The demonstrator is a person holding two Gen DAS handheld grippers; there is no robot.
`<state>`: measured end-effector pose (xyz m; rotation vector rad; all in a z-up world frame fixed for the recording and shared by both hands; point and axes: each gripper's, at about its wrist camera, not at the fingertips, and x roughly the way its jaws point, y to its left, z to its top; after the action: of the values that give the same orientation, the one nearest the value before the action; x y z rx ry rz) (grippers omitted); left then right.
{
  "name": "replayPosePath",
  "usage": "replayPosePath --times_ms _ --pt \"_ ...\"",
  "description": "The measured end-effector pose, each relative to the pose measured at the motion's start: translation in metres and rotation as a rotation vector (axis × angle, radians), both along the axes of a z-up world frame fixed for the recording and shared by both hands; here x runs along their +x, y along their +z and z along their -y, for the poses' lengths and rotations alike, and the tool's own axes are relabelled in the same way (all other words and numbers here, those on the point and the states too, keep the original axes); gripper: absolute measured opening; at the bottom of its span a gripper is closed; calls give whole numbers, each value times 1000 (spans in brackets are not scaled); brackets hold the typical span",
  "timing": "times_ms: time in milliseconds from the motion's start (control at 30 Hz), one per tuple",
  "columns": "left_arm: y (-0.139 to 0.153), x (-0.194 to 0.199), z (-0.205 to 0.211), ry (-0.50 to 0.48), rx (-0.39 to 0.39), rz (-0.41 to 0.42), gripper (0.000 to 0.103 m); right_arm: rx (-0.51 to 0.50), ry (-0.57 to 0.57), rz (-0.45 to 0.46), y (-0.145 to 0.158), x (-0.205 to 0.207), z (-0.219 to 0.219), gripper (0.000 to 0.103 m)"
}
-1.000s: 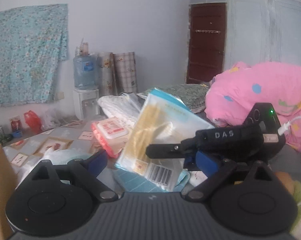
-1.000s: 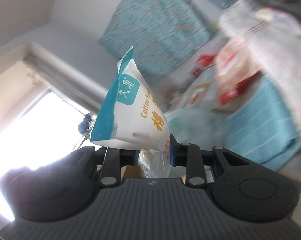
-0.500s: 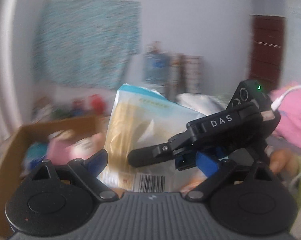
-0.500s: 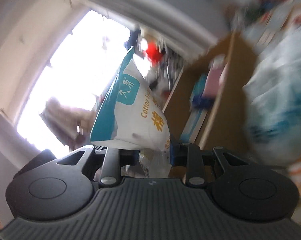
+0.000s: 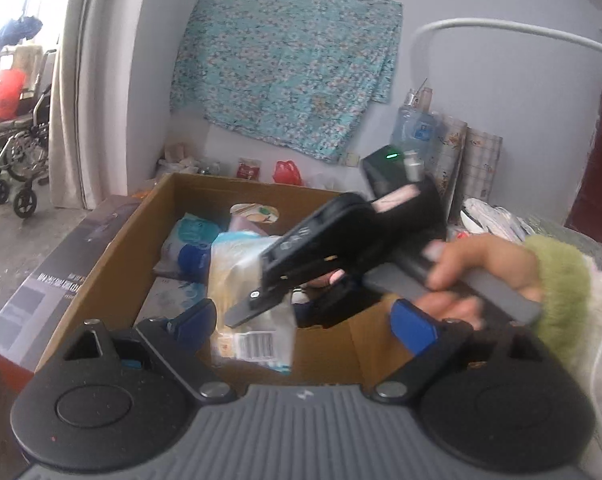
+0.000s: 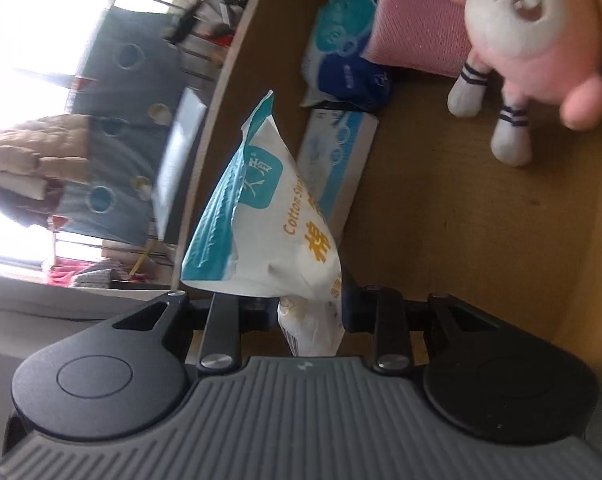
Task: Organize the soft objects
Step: 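Carry the cotton pad bag with the right gripper into the box and release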
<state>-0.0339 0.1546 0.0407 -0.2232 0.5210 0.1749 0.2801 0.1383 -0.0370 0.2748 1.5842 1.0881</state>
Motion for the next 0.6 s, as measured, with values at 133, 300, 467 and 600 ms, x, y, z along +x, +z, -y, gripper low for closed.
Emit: replayPosePath --times_ms 133,300,467,600 --pt "-3 -2 -6 12 -20 -1 95 -128 -42 68 -13 12 -15 50" --pt "-6 -8 -10 9 -29 8 95 -162 -76 137 -5 14 -8 57" --pt "-12 -1 -12 6 -36 1 95 -173 -96 232 0 7 -14 42" --pt "-17 3 -11 -1 -48 -9 95 -163 -146 249 -3 9 -20 41"
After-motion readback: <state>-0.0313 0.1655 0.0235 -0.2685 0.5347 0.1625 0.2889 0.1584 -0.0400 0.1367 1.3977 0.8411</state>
